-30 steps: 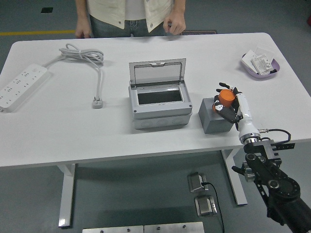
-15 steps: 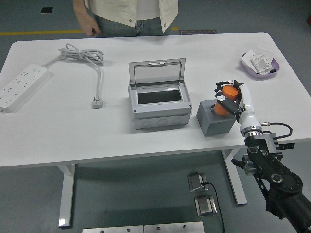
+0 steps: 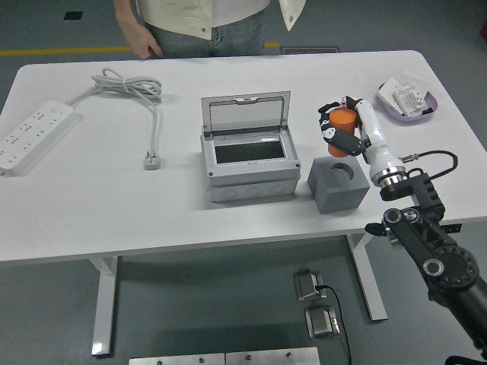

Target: Fetch the battery,place it into the box,close the lid of the box

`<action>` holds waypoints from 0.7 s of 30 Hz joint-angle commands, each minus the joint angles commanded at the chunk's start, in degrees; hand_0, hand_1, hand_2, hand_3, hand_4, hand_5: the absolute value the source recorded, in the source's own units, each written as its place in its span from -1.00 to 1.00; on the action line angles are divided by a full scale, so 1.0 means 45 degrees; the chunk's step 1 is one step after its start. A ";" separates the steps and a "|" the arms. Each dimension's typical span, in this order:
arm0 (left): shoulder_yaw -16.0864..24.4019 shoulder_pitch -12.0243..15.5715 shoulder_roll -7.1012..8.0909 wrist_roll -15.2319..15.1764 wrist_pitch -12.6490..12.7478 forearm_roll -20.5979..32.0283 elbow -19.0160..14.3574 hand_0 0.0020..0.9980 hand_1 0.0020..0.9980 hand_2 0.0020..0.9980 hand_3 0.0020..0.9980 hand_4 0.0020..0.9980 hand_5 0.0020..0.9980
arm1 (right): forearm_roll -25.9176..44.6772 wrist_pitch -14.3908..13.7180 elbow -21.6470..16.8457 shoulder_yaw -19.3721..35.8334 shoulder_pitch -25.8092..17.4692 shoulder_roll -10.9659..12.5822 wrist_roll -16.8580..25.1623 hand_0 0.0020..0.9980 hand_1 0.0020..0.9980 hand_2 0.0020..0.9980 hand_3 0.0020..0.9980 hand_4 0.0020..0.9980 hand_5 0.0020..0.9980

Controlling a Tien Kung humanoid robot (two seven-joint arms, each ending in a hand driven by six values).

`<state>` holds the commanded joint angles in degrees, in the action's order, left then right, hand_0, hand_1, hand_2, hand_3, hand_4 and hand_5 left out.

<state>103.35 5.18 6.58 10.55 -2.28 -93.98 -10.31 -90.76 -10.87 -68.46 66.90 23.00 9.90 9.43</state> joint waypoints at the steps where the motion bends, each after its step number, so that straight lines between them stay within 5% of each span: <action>1: 0.0001 0.0001 0.0007 0.0016 -0.0002 -0.0002 0.0000 0.28 0.34 0.36 0.37 0.42 -0.60 | -0.0458 0.0147 -0.0228 -0.0225 0.0198 0.0051 -0.0283 -0.51 -0.60 -0.36 -0.52 -1.00 -1.00; 6: 0.0011 -0.0038 0.0061 0.0077 -0.0005 -0.0033 0.0000 0.28 0.34 0.36 0.37 0.42 -0.60 | -0.2952 0.0663 -0.0507 -0.1620 0.1333 0.0059 -0.1613 -0.51 -0.60 -0.36 -0.52 -1.00 -1.00; 8: -0.0001 -0.0057 0.0079 0.0075 -0.0001 -0.0027 0.0000 0.28 0.34 0.36 0.37 0.41 -0.60 | -0.3869 0.0721 -0.0302 -0.2120 0.1648 -0.0035 -0.1848 -0.69 -0.65 -0.37 -0.53 -1.00 -1.00; 21: 0.0050 -0.0081 0.0190 0.0209 0.0026 -0.0082 0.0000 0.28 0.34 0.36 0.37 0.42 -0.60 | -0.8460 0.0769 0.1522 -0.4668 0.3253 -0.0544 -0.2109 -0.69 -0.65 -0.37 -0.53 -1.00 -1.00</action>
<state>103.57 4.82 7.43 11.49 -2.16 -94.35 -10.31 -128.83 -7.41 -61.61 45.90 37.64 7.45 -0.06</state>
